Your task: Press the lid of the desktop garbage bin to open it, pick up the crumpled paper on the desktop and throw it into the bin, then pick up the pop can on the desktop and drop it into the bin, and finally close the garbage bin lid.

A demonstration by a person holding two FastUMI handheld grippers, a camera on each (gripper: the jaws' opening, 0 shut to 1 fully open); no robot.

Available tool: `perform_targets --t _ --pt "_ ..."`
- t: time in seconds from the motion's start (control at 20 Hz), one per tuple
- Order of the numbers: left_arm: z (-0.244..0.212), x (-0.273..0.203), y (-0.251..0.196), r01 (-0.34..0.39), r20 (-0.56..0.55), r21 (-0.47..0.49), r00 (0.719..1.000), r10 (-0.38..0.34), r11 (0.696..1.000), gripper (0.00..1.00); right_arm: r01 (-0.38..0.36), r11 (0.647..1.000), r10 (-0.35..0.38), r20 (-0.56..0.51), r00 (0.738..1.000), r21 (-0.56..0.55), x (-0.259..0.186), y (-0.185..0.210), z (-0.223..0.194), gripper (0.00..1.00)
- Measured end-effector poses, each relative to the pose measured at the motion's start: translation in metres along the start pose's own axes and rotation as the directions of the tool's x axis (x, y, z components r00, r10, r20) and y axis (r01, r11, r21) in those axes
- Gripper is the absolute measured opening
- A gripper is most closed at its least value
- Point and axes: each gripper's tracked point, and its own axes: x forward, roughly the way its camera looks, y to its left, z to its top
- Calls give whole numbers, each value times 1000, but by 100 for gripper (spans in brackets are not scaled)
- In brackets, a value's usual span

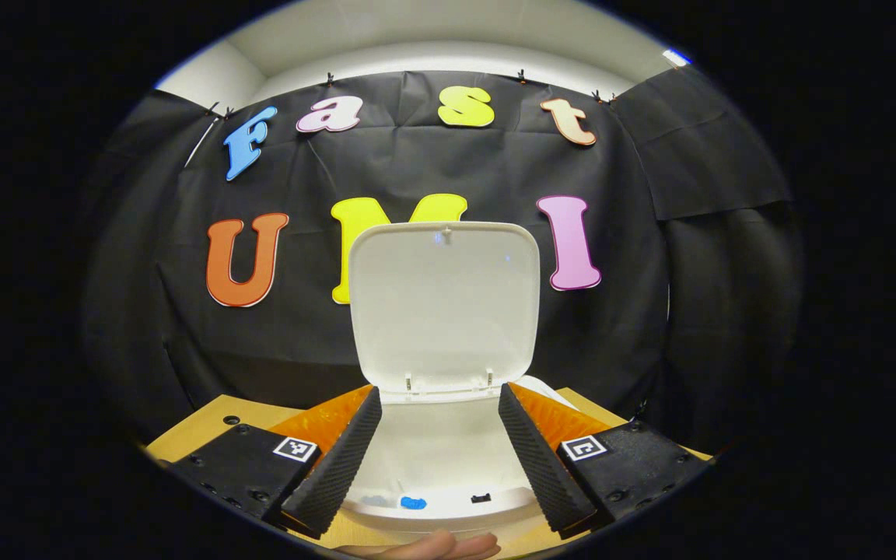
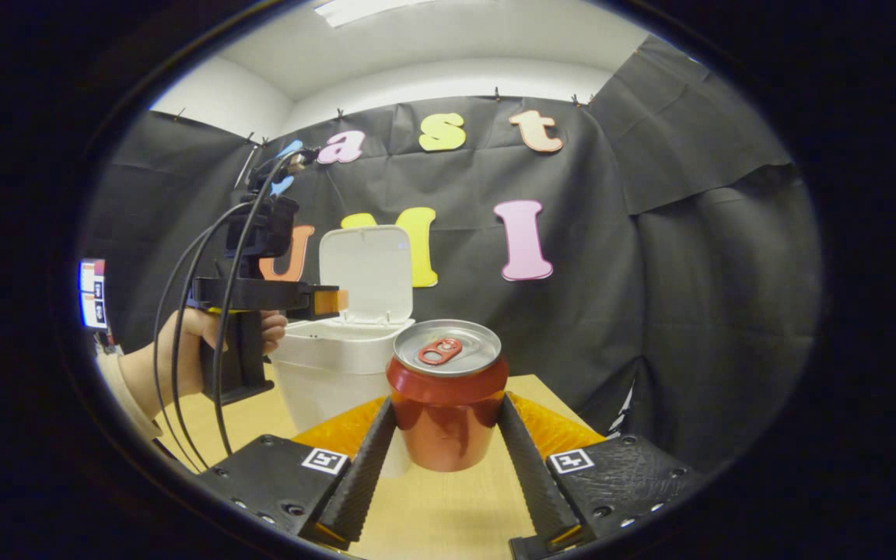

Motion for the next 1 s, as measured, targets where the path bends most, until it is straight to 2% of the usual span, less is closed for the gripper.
perform_targets --t 0.15,0.25,0.5,0.65,0.85,1.0 --pt "0 -20 8 -4 13 6 1000 4 1000 96 6 1000 -6 2 1000 -11 1 2 -2 79" --pt "-6 -36 2 62 15 -18 998 -62 998 96 14 1000 -14 -1 1000 -26 3 1 -4 78" --pt "-15 -72 41 -2 23 -26 1000 2 1000 98 38 998 -38 3 999 -40 2 0 -4 78" --pt "-17 -94 56 -31 57 17 998 30 999 98 38 997 -38 5 999 -61 3 7 -6 79" --pt "-40 -125 67 -55 60 15 997 54 998 99 29 991 -27 14 1000 -131 3 19 -11 78" --pt "-56 -148 79 -85 66 33 994 83 996 99 16 993 -17 -11 1000 -121 2 27 -18 79"
